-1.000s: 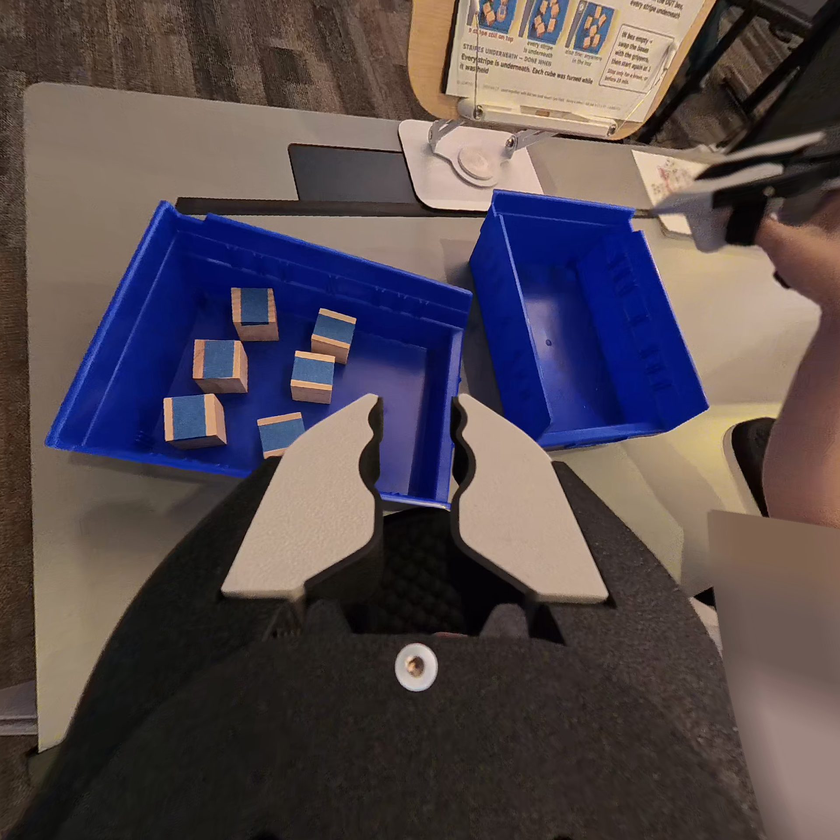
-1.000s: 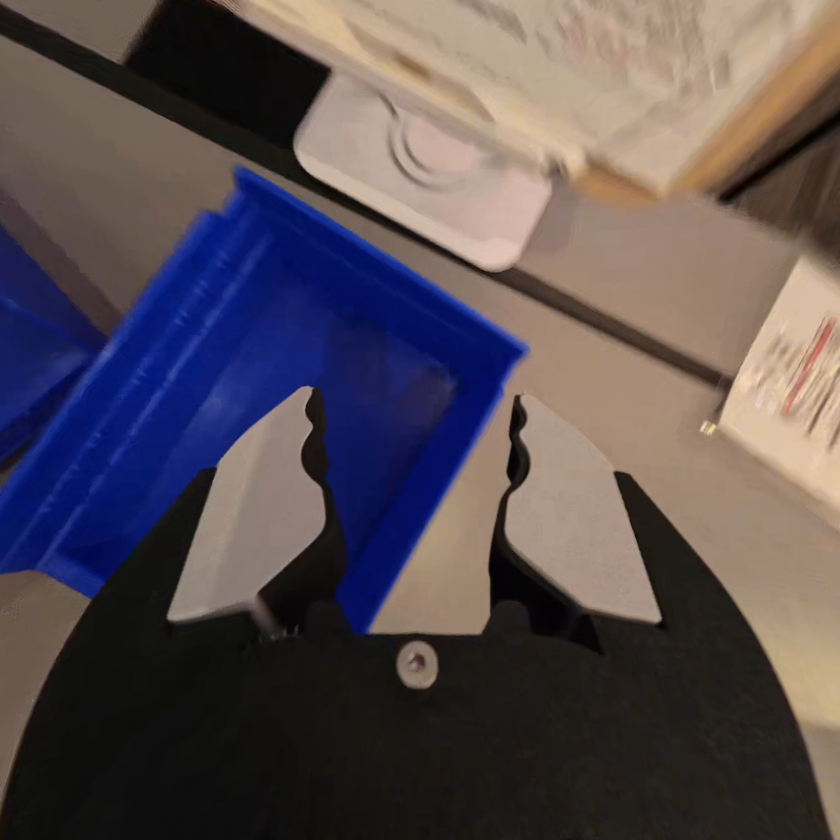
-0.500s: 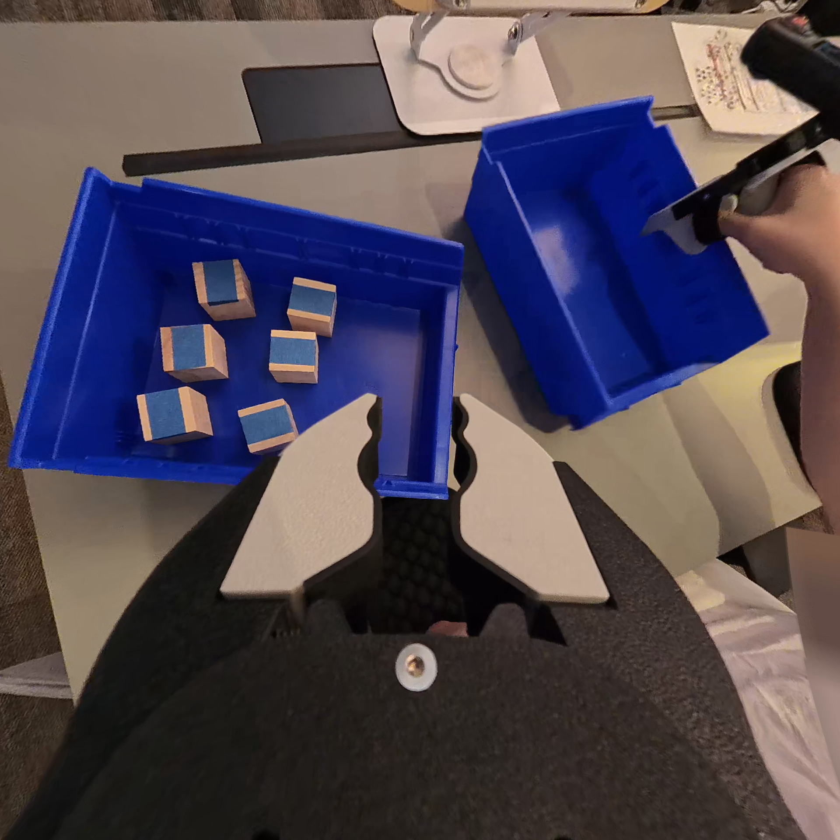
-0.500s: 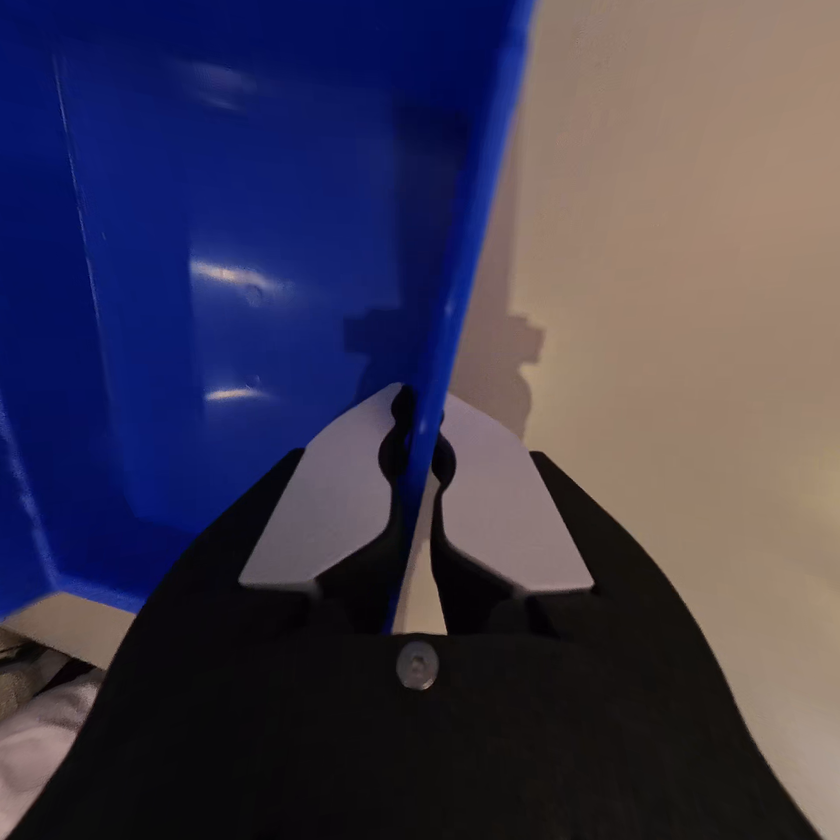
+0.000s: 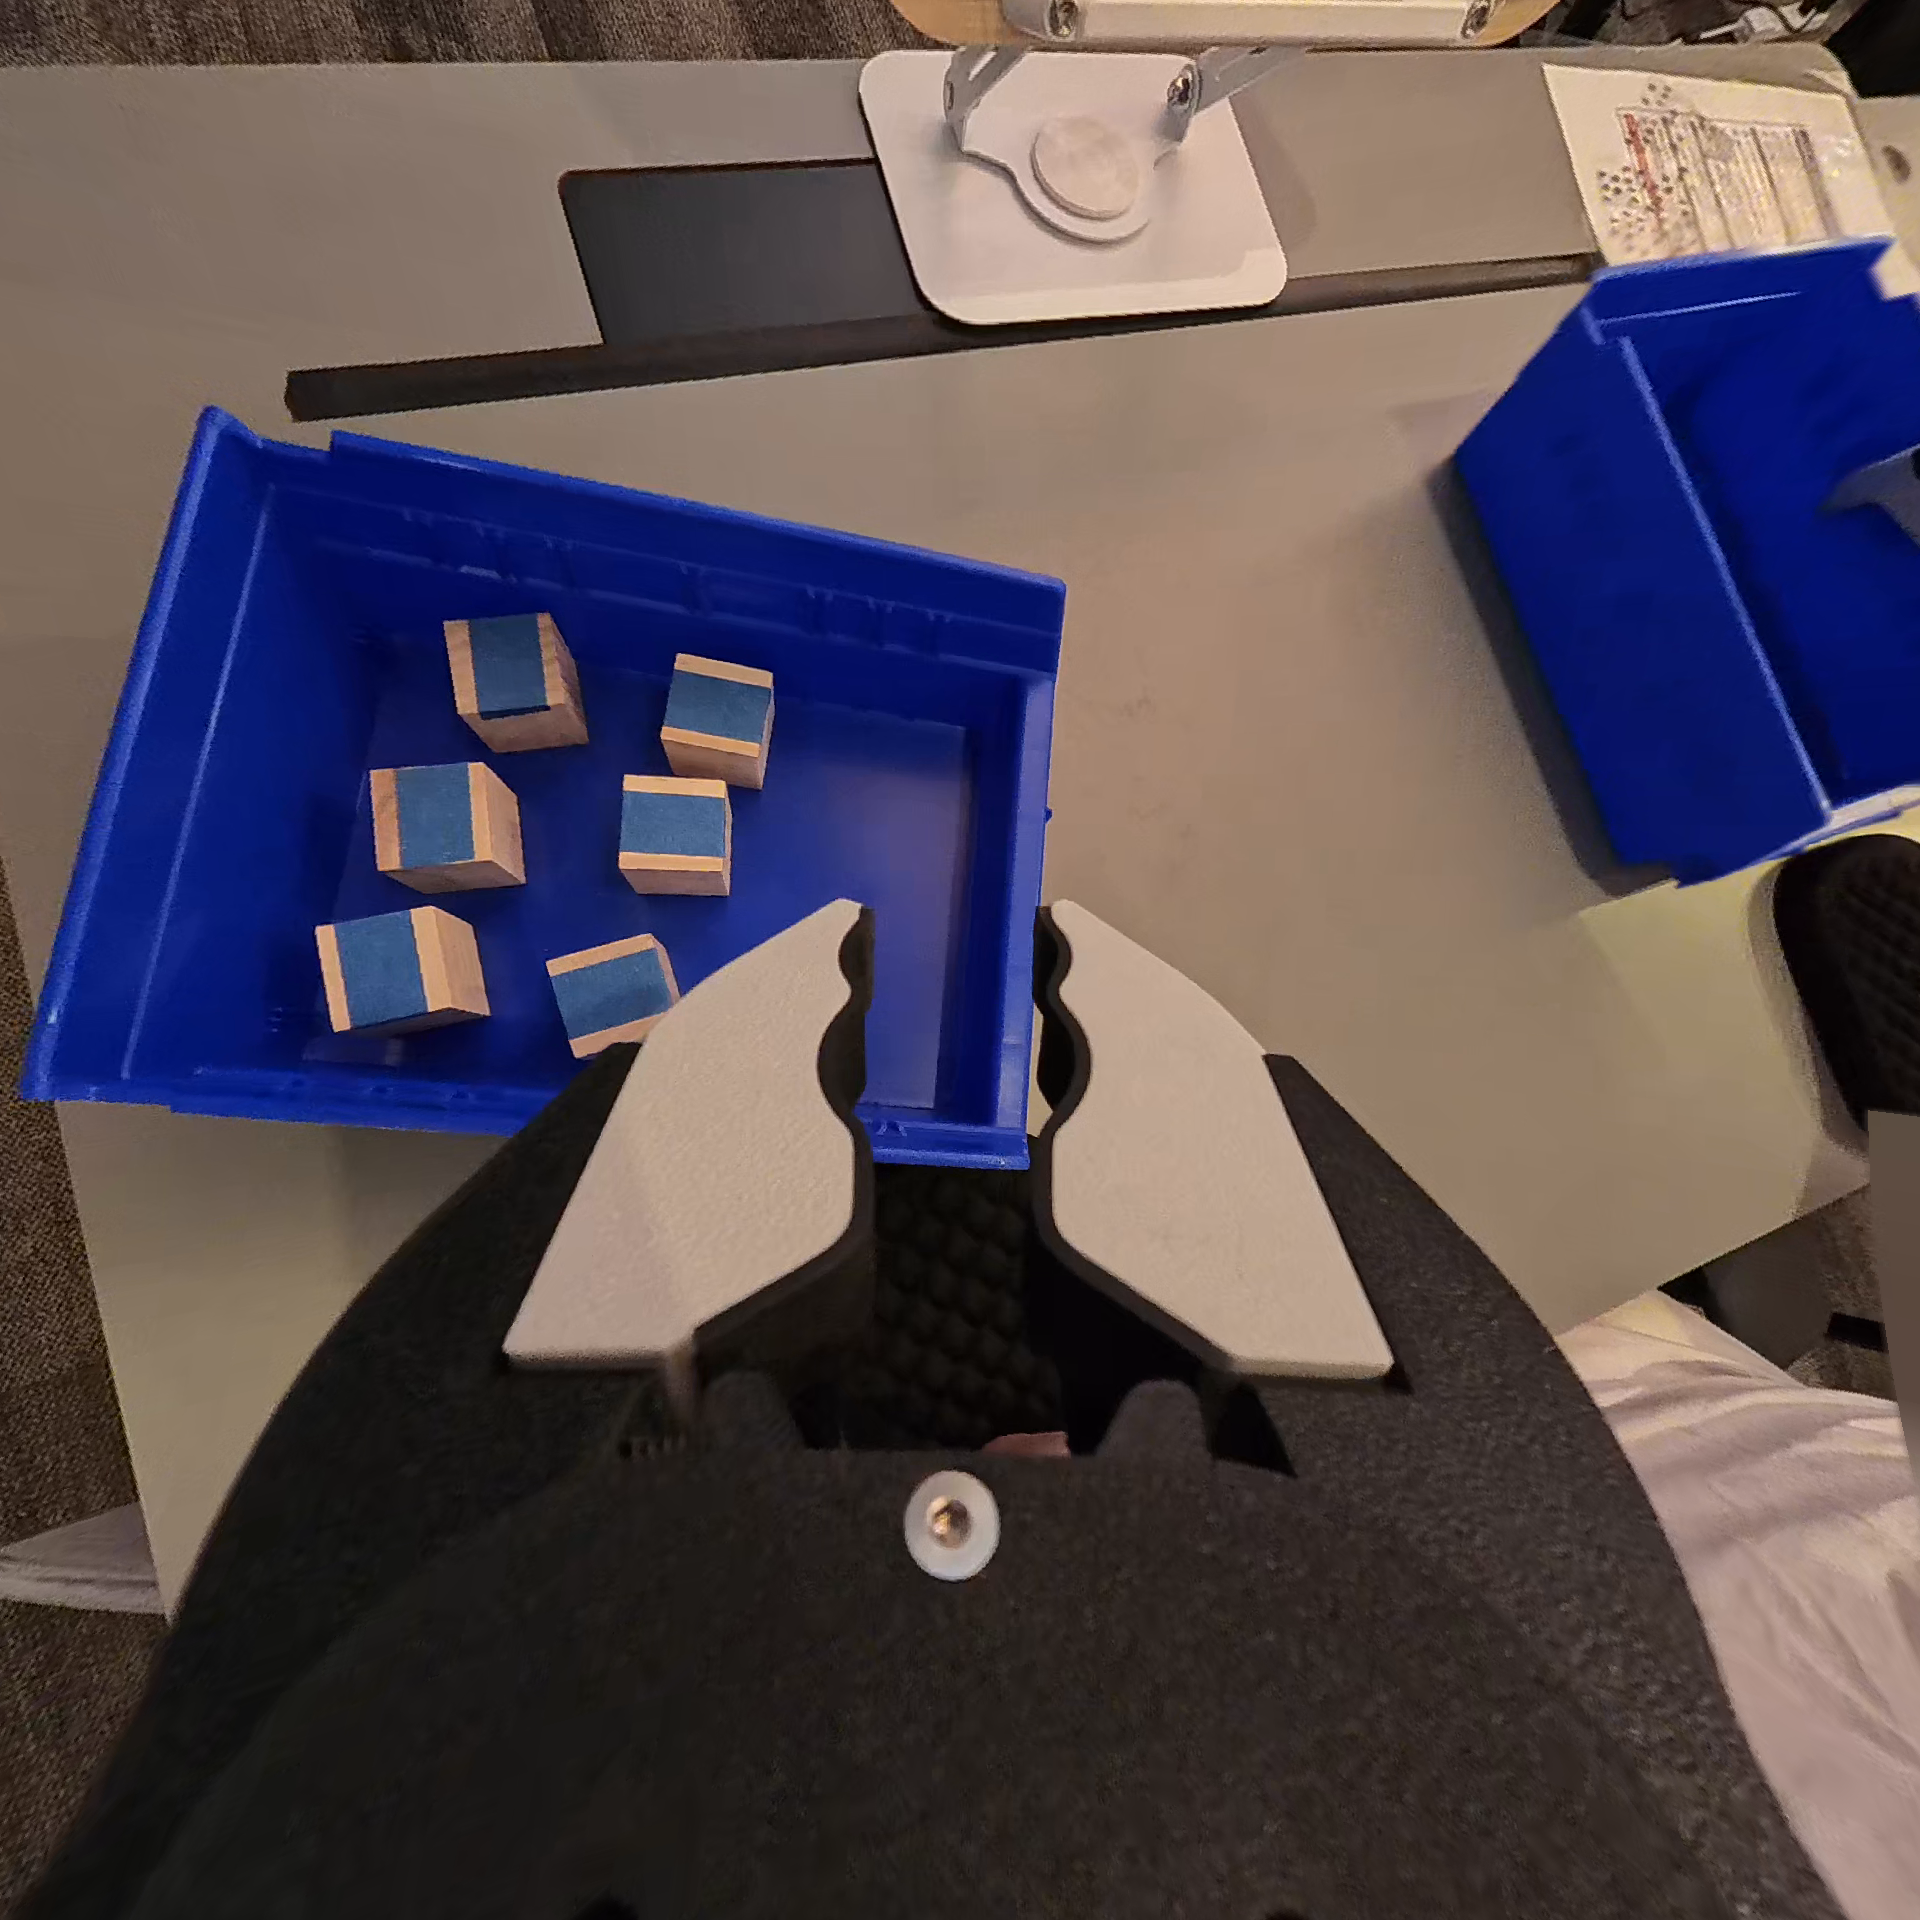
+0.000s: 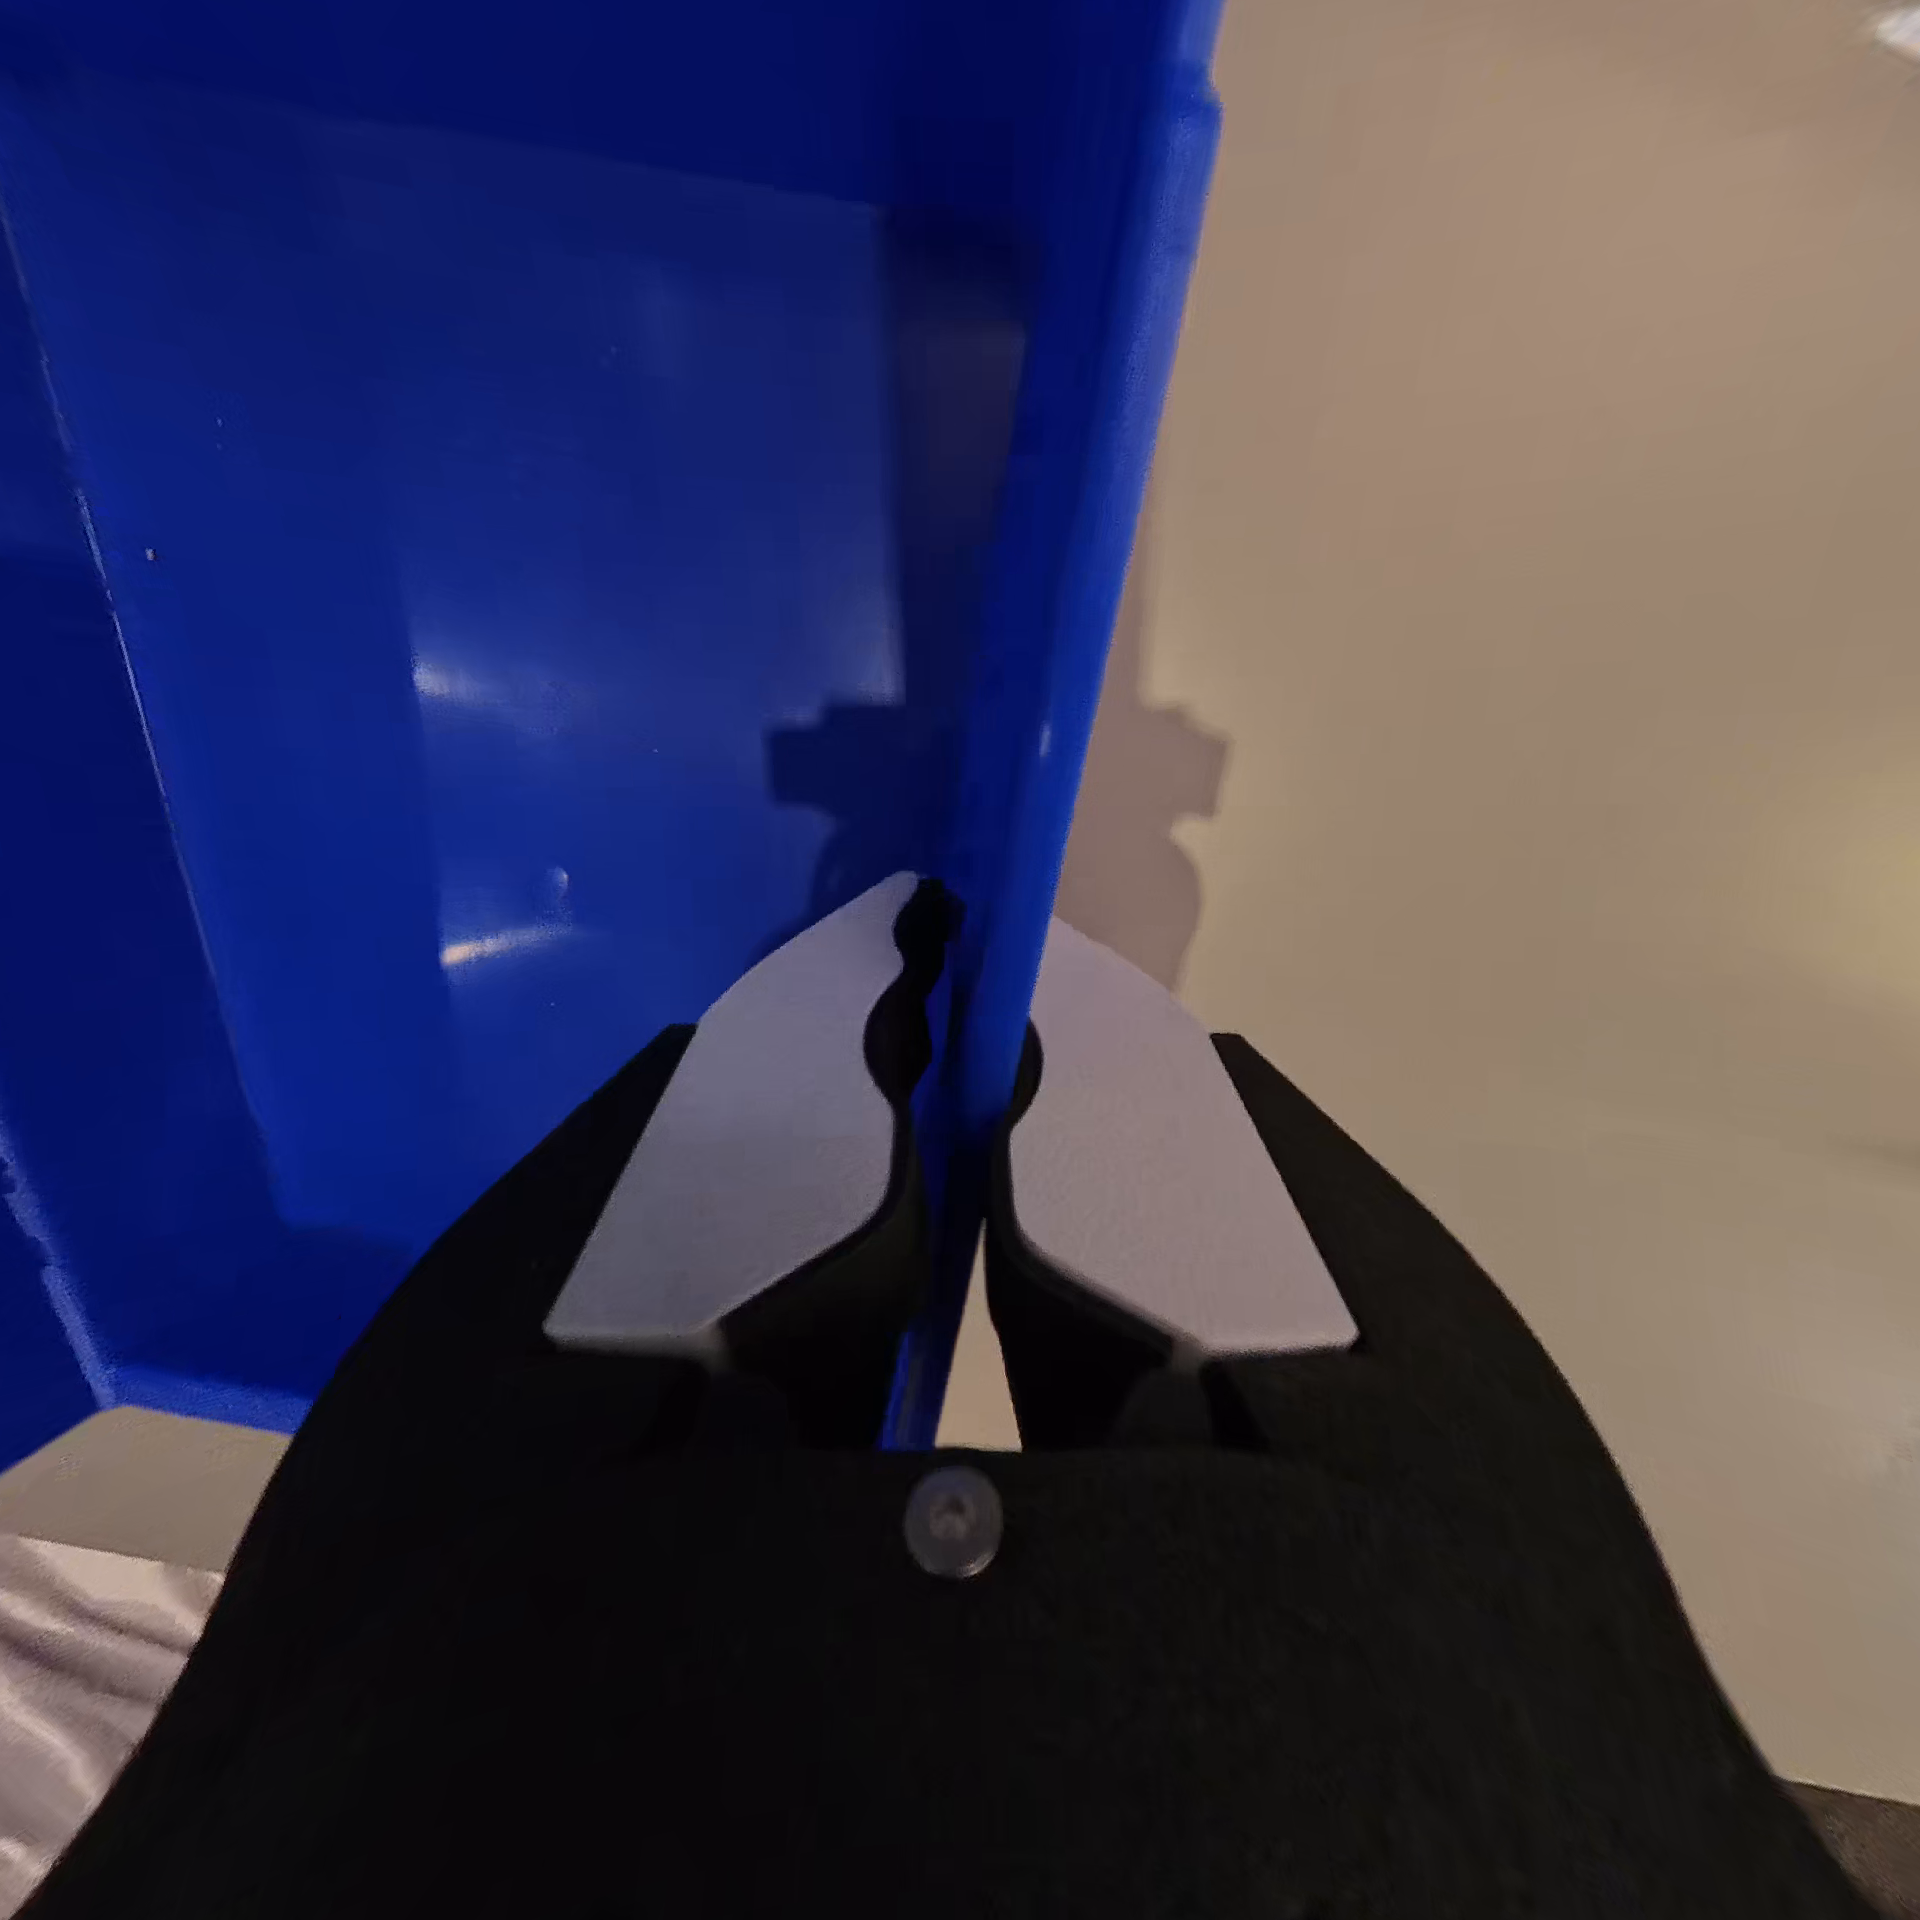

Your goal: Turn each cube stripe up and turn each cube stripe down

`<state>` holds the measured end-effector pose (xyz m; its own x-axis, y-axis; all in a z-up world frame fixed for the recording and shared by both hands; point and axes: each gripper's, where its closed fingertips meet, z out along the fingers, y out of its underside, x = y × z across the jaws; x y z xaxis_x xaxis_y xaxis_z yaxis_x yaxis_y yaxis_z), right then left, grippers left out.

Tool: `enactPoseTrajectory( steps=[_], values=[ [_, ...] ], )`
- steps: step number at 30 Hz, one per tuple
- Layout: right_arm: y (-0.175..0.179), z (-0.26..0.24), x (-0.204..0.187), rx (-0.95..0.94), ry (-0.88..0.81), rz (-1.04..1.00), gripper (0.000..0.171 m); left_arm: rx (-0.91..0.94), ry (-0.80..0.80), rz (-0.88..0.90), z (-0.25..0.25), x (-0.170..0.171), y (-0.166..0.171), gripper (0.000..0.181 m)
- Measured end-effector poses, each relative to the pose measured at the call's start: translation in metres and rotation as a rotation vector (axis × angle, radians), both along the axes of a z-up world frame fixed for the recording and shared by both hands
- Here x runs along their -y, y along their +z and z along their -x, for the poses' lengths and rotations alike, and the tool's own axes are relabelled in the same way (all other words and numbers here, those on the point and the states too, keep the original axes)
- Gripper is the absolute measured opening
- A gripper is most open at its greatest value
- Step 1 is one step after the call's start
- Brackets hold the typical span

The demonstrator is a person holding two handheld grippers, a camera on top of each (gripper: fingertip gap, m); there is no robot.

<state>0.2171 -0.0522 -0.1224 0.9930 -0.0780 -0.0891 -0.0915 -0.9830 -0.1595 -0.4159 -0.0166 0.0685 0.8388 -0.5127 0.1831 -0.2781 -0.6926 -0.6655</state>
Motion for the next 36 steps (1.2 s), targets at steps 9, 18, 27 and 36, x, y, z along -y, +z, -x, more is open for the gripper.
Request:
enactPoseTrajectory(
  steps=[9, 18, 27, 36],
  values=[
    [-0.001, -0.073, 0.032, -0.007, -0.107, -0.012, 0.006, -0.048, 0.018, 0.013, -0.001, -0.005, -0.006, 0.028],
    [0.0, -0.082, 0.029, -0.021, -0.113, -0.095, 0.006, -0.025, 0.2, 0.022, 0.045, -0.007, -0.006, 0.028],
    [0.091, -0.084, 0.002, 0.207, -0.115, -0.507, 0.051, 0.166, 0.53, 0.181, 0.127, -0.024, -0.04, 0.038],
    [0.192, -0.025, -0.015, 0.268, -0.021, -0.854, 0.045, 0.161, 0.573, 0.512, 0.134, -0.032, -0.112, 0.04]
  ],
)
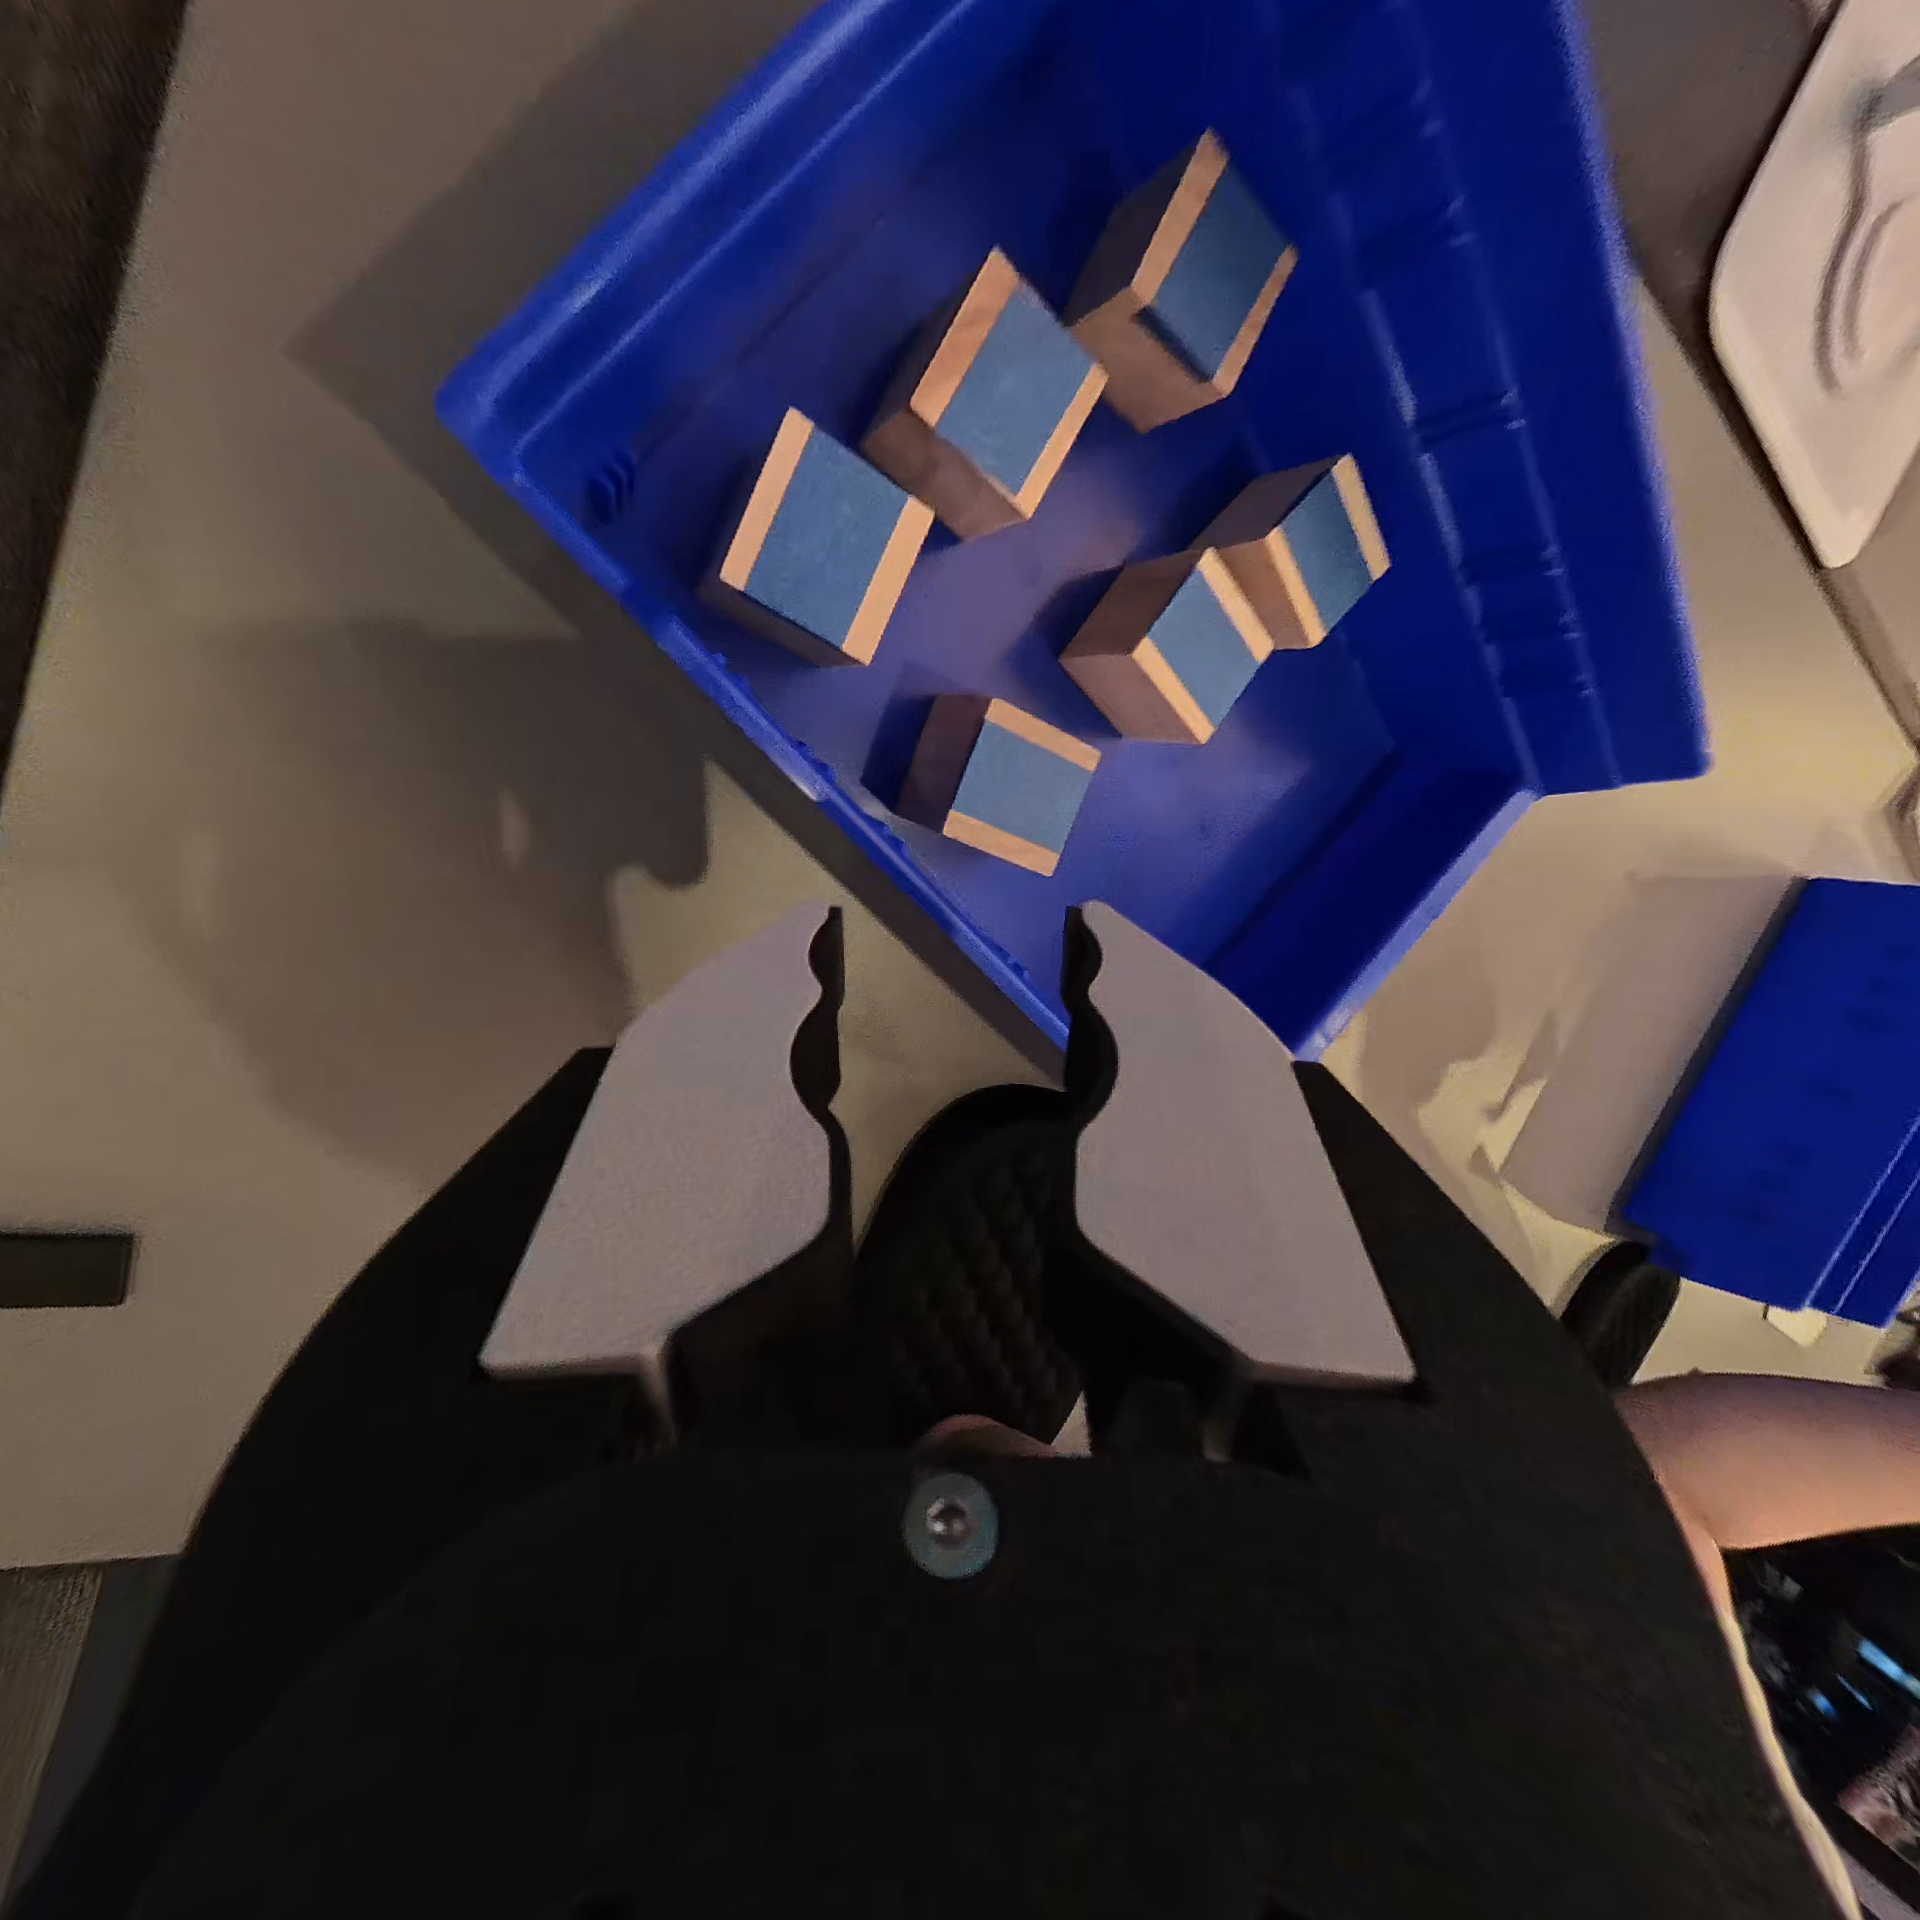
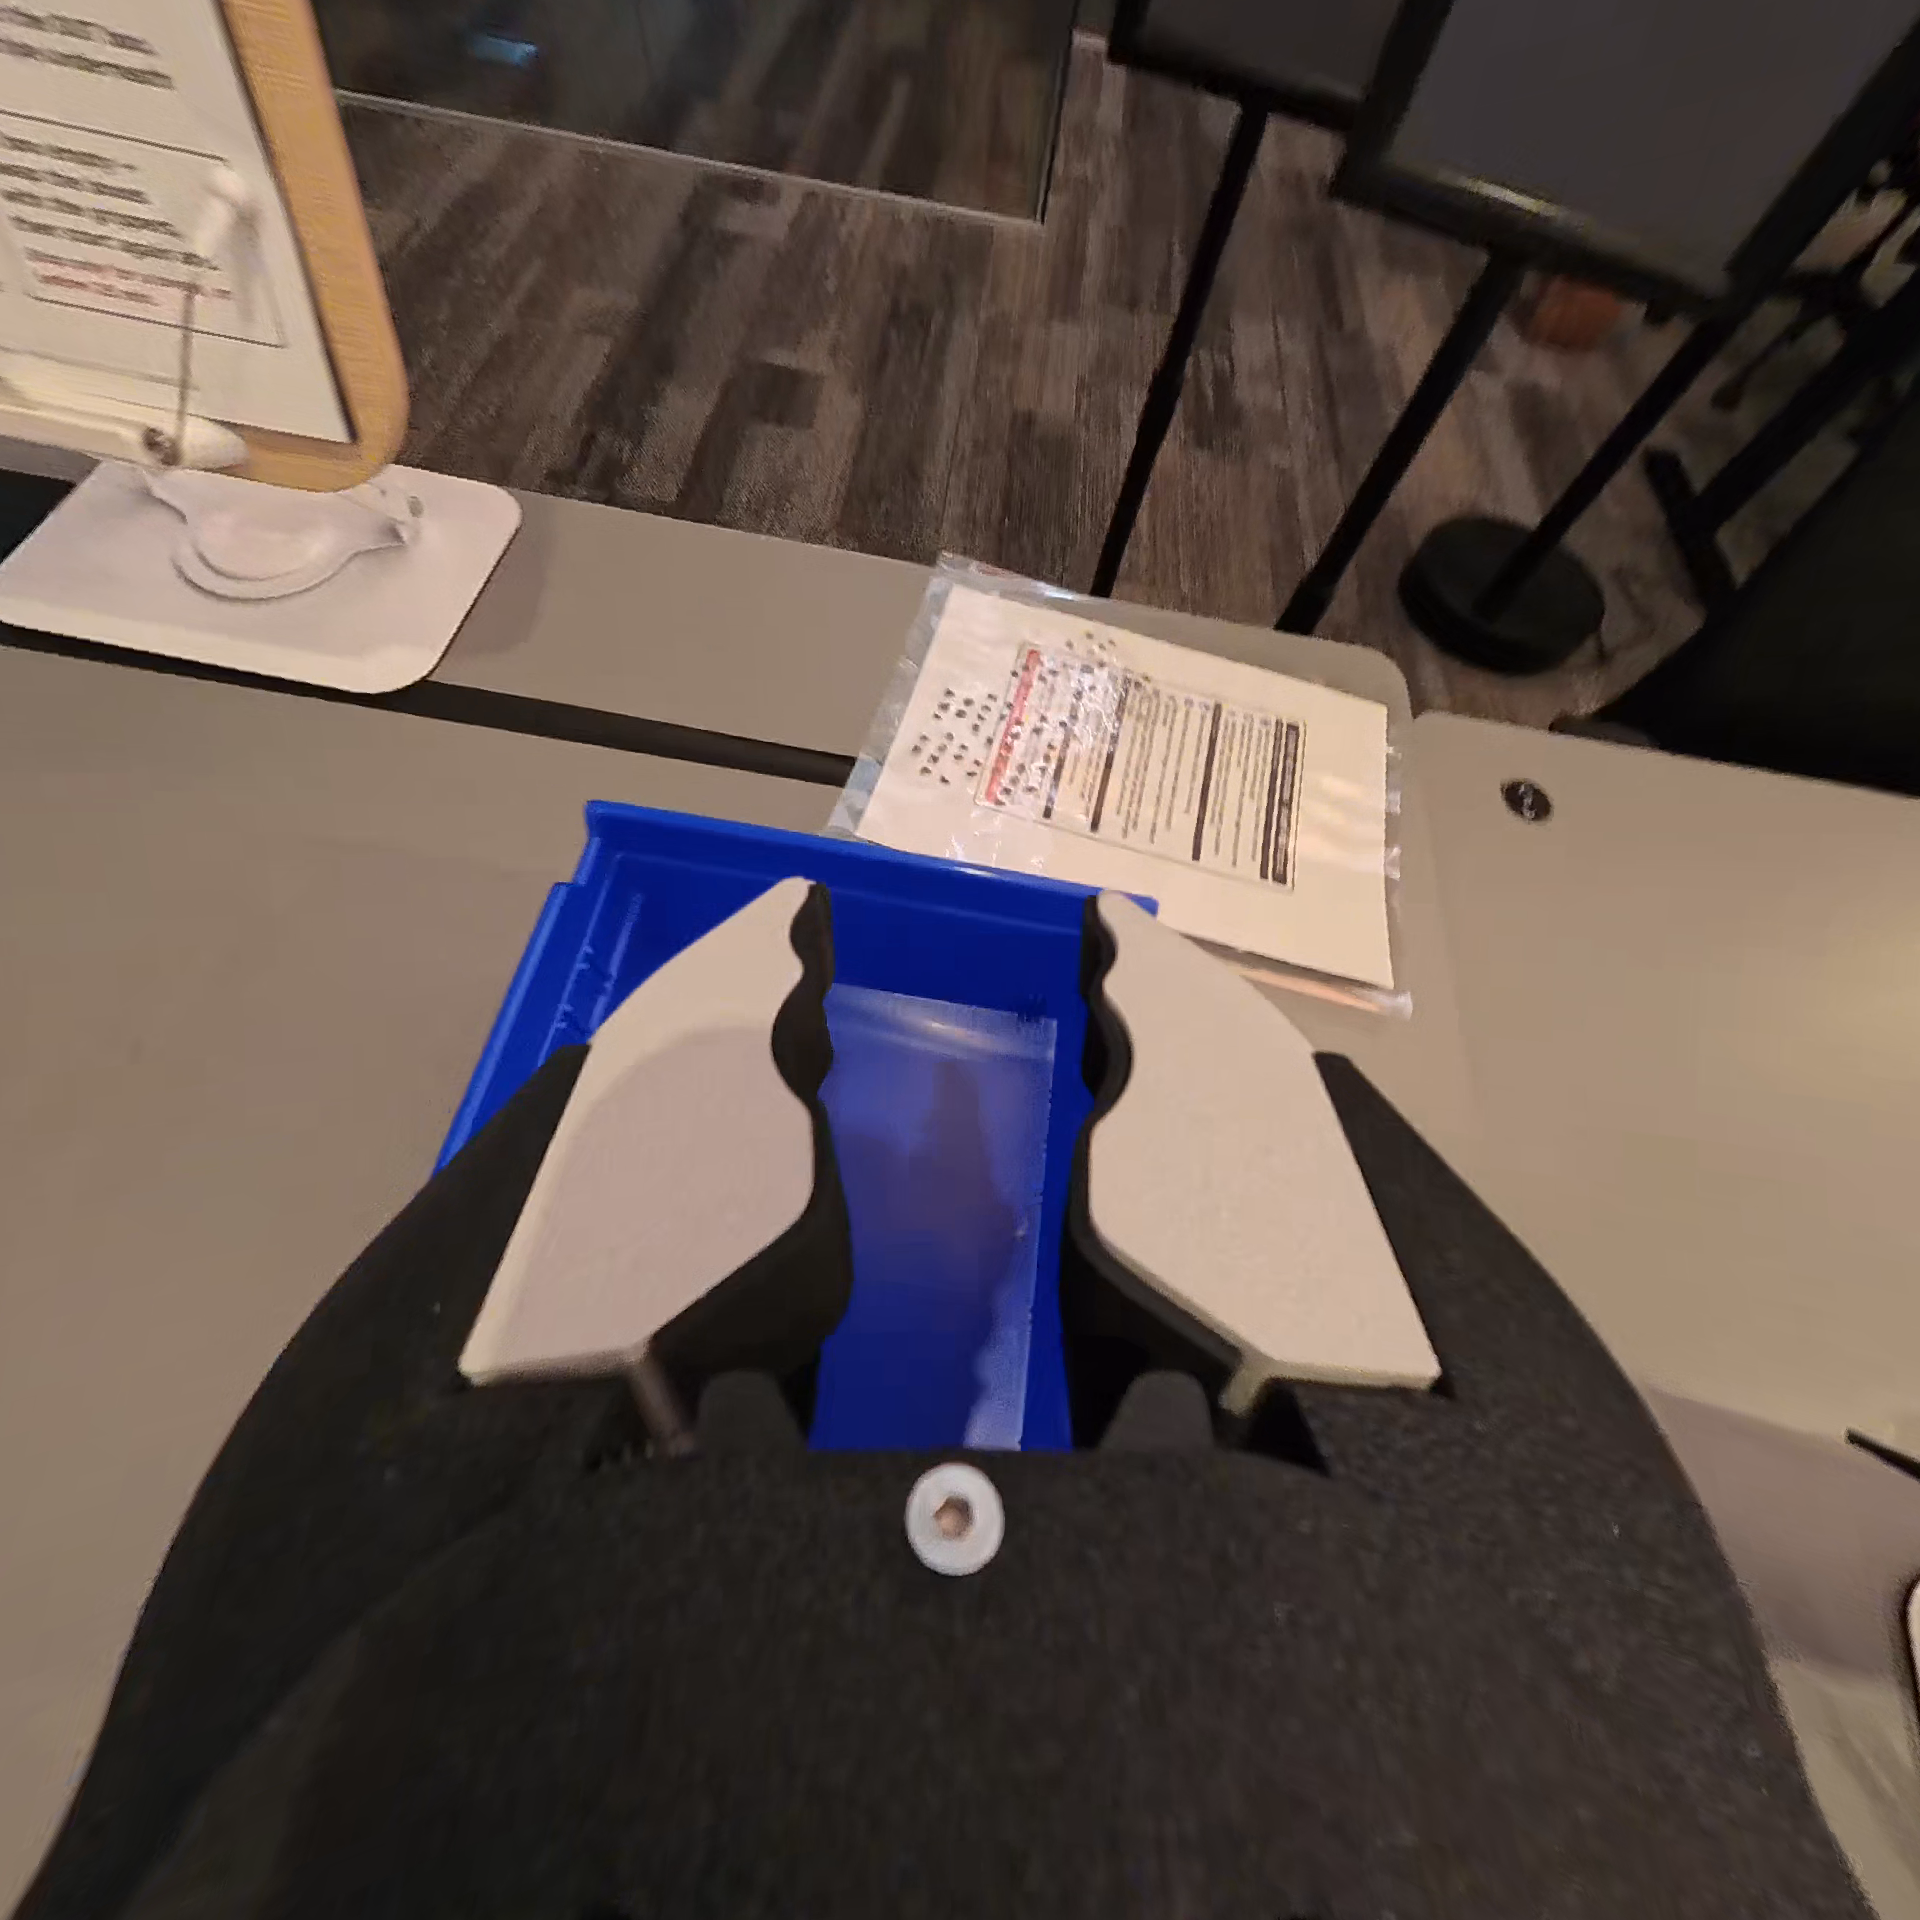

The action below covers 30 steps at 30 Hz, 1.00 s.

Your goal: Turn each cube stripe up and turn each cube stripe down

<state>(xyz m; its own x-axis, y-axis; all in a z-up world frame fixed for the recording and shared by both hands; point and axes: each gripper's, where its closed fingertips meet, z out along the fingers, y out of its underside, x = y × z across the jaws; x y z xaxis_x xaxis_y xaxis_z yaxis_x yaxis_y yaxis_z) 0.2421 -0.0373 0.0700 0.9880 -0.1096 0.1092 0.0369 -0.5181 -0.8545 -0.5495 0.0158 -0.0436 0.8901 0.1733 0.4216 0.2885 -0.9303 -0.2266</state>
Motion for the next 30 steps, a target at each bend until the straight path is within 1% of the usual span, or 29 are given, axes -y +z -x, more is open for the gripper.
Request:
enactPoseTrajectory(
  steps=[3, 5, 9, 10, 11, 15, 20, 24, 25, 27, 30],
  values=[
    [0.006, 0.006, 0.003, 0.051, 0.018, -0.013, 0.044, -0.025, -0.007, 0.085, -0.003, -0.002, -0.017, 0.04],
    [0.007, 0.006, 0.004, 0.047, 0.027, -0.013, 0.044, -0.043, -0.02, 0.138, -0.007, -0.003, -0.027, 0.039],
    [0.006, 0.006, 0.005, -0.009, 0.058, -0.032, 0.045, -0.08, -0.143, 0.325, -0.024, 0.011, -0.054, 0.035],
    [0.006, 0.005, 0.006, -0.013, 0.056, -0.03, 0.045, -0.08, -0.168, 0.361, -0.028, 0.013, -0.058, 0.046],
    [0.006, 0.003, 0.007, -0.012, 0.051, -0.03, 0.045, -0.104, -0.169, 0.367, -0.028, 0.011, -0.058, 0.047],
    [0.006, 0.003, 0.007, -0.022, 0.057, -0.036, 0.044, -0.096, -0.217, 0.316, -0.034, -0.004, -0.057, 0.044],
    [-0.001, 0.011, 0.004, -0.003, 0.075, 0.003, 0.044, -0.034, -0.346, 0.199, -0.049, -0.029, -0.052, 0.035],
    [-0.005, 0.017, 0.001, 0.025, 0.092, 0.032, 0.044, -0.102, -0.473, 0.124, -0.05, -0.04, -0.043, 0.021],
    [-0.006, 0.019, 0.0, 0.025, 0.097, 0.038, 0.044, -0.125, -0.502, 0.101, -0.048, -0.044, -0.042, 0.02],
    [-0.008, 0.02, -0.001, 0.03, 0.1, 0.048, 0.044, -0.13, -0.516, 0.098, -0.048, -0.05, -0.042, 0.02],
    [-0.011, 0.02, -0.001, 0.042, 0.095, 0.065, 0.044, -0.155, -0.456, 0.071, -0.042, -0.065, -0.041, 0.016]
  ],
)
